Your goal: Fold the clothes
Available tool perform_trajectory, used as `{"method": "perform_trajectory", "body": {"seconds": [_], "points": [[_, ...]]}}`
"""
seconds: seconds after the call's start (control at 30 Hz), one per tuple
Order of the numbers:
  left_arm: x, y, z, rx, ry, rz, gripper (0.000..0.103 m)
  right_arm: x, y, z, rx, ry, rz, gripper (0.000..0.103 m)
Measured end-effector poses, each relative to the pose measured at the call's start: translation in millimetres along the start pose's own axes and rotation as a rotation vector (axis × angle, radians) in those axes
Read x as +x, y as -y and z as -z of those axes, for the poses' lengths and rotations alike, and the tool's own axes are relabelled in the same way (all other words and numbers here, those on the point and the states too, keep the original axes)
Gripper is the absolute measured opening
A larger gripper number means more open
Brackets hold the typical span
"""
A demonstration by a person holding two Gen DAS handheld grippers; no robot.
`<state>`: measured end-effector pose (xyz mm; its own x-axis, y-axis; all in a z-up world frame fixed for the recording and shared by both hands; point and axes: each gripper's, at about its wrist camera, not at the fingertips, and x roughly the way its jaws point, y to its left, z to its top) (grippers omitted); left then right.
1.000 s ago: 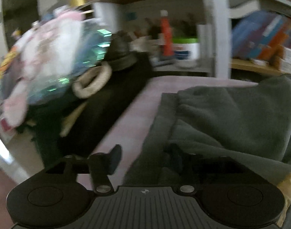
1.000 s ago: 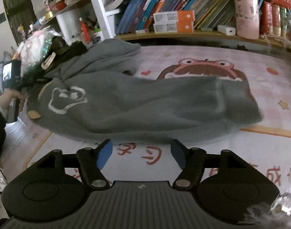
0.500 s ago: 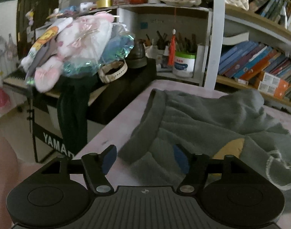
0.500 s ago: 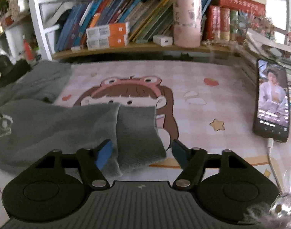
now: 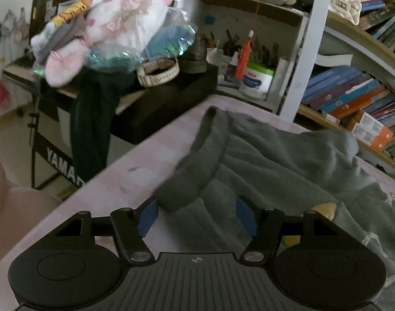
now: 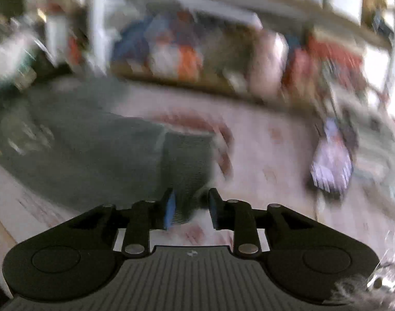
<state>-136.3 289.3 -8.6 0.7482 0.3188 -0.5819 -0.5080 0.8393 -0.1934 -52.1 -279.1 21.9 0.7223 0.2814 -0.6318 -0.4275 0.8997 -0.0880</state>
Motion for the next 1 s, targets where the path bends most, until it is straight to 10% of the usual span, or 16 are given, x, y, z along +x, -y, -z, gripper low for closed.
{"method": "perform_trajectory", "body": {"seconds": [0.27,0.43,0.63,0.7,0.87,1.0], "points": [[-15,-12,-4,-0.108,0.068,0.087,0.015,7,0,-7,0.077,0.049,-0.062,0.049],[-48,-17,-9,-0.118,0.174,0.113,0.012,19,-17,-13,0.026,0.030,-0.061,0.059],[-18,-32,4,0.006,-0.073,-0.086,0.031,31,-10,-8,0.058,0.006,-0.074,0.061],[-27,-21,7,0.081,-0.009,-0.141,0.070,33,-9,-6,0.069,-0.004,-0.083,0.061],[-54,4,-5,0.123,0.175,-0.112,0.070,37,-11,-6,0.086,-0.024,-0.121,0.059],[-49,31,-6,0.179,0.173,0.023,0.069,39,-18,-4,0.071,-0.045,-0.159,0.042]]}}
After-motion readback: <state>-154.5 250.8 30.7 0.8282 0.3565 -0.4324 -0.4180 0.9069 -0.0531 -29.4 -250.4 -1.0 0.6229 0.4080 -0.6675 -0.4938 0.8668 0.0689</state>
